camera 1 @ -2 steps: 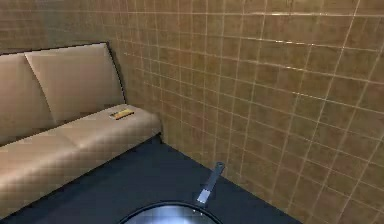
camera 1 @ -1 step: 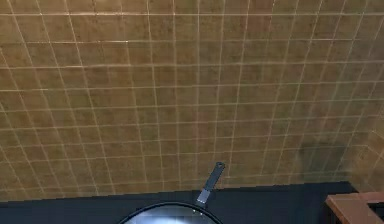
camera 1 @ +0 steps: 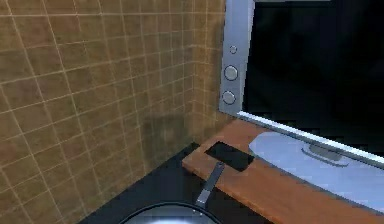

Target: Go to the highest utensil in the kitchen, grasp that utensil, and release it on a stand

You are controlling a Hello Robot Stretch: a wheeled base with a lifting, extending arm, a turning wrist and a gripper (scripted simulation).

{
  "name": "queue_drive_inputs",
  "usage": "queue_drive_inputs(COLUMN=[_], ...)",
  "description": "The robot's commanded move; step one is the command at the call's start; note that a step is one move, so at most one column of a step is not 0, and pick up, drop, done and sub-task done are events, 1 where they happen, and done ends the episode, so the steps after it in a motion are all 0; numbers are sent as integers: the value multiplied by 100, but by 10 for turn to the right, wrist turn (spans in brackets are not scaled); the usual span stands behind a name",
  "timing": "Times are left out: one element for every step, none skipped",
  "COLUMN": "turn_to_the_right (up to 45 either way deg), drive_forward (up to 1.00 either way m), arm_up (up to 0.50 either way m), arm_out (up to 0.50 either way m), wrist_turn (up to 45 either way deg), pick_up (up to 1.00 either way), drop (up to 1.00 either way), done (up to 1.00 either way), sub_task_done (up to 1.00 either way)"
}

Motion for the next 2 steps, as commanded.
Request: queue_drive_inputs(turn_to_the_right=[390,0], drive_forward=[0,40], arm_up=[0,0], arm_out=[0,0], wrist_turn=[0,0], pick_up=[0,0], drop=[0,0], done=[0,0], sub_task_done=[0,0])
